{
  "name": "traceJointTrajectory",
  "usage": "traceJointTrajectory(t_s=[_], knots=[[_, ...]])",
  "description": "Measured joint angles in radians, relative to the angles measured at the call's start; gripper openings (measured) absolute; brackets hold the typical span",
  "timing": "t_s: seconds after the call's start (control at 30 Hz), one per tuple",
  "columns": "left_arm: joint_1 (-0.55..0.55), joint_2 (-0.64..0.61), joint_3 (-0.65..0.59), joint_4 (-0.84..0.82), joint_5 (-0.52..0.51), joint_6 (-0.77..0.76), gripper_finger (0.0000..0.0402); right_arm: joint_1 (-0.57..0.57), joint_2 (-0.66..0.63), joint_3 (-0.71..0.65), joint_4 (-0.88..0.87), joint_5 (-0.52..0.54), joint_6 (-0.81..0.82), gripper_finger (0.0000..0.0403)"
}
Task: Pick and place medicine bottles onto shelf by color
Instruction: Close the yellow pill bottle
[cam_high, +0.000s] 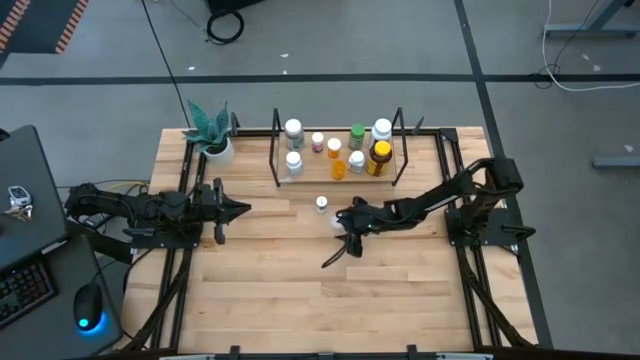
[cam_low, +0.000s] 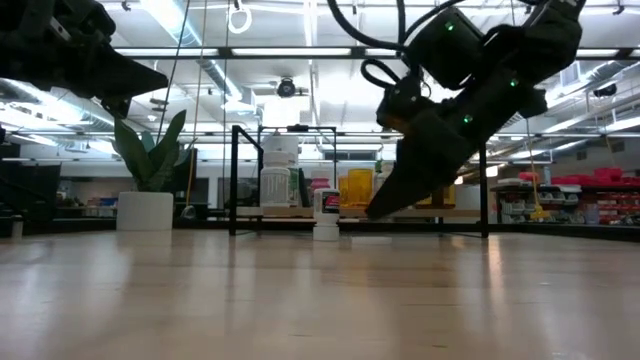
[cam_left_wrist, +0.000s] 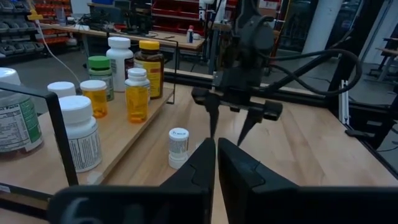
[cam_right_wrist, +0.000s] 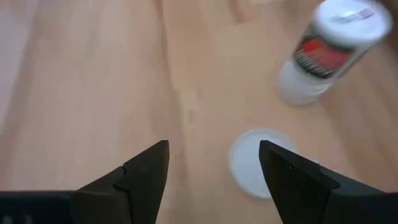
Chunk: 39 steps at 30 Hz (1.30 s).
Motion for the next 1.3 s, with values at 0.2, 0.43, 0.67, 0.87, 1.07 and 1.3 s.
traceJointTrajectory(t_s=[0.2,0.43,0.67,0.87,1.07,1.3], knots=[[0.000,0.000,0.000,0.000,0.000,0.000,0.0032,-0.027,0.007,0.001,0.010,0.030,-0.094,0.0264],[0.000,0.000,0.000,0.001,0.000,0.000,0.0033,-0.073,0.045,-0.003,0.035,-0.039,-0.131,0.0317],[0.000,0.002,0.001,0.008,-0.001,0.000,0.0023,-0.091,0.078,-0.009,0.069,-0.044,-0.150,0.0358],[0.000,0.009,0.002,0.008,0.000,-0.001,0.0033,-0.111,0.130,-0.006,0.122,-0.069,-0.137,0.0351],[0.000,0.014,0.001,0.005,0.000,-0.001,0.0034,-0.112,0.141,-0.005,0.134,-0.070,-0.135,0.0326],[0.000,0.014,0.001,0.007,0.000,-0.001,0.0023,-0.111,0.138,-0.005,0.122,-0.071,-0.138,0.0275]])
